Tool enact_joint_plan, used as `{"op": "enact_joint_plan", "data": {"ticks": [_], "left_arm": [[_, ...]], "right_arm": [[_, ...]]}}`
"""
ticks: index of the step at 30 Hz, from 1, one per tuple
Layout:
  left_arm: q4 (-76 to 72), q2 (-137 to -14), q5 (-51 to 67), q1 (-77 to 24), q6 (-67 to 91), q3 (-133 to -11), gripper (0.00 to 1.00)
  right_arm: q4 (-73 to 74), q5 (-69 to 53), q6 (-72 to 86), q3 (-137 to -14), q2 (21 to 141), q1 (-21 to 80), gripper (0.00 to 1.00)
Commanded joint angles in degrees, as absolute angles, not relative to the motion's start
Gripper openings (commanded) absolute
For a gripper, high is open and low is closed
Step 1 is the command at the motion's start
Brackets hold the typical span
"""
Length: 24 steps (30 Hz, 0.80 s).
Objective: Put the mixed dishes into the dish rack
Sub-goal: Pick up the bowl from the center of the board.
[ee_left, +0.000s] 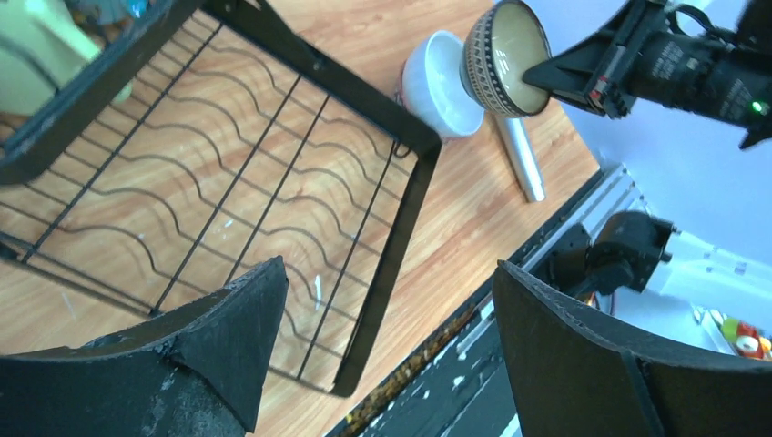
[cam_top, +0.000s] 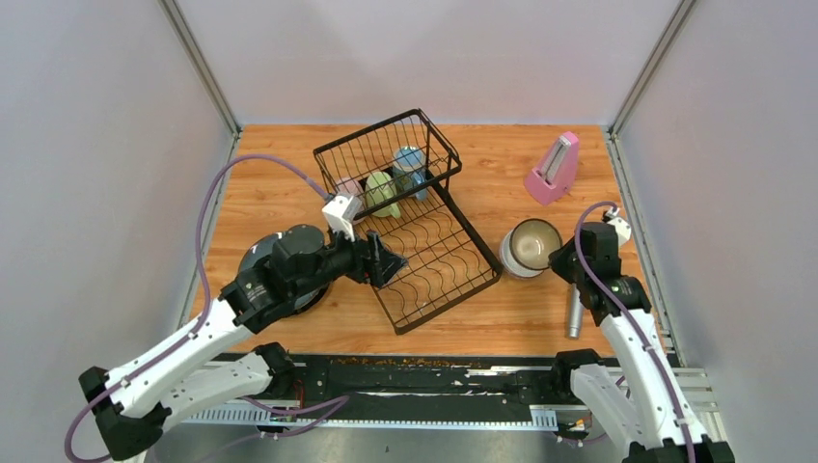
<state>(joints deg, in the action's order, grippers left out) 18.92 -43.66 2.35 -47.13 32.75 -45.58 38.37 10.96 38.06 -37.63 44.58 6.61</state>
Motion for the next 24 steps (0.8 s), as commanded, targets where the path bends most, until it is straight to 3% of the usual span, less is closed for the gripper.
{"op": "enact_joint_plan", "data": {"ticks": [1, 7, 18, 24], "left_arm": [[18.80, -49.73, -8.13, -52.02, 33.57, -53.25, 0.88], [21.11, -61.33, -11.72, -59.14, 38.87, -66.32, 0.85], [22.62, -79.18, -13.71, -64.67, 40.58, -77.27, 0.84], [27.42, -83.46, -15.15, -64.75, 39.47, -79.59, 0.74]], "right_arm": [[34.42, 3.01, 36.53, -45.47, 39.14, 6.67, 0.00], [34.26, -7.12, 36.11, -50.04, 39.94, 8.91, 0.00], [33.99, 2.88, 35.95, -51.33, 41.18, 27.71, 0.00], [34.57, 8.78, 36.95, -51.05, 42.11, 33.70, 0.00]]}}
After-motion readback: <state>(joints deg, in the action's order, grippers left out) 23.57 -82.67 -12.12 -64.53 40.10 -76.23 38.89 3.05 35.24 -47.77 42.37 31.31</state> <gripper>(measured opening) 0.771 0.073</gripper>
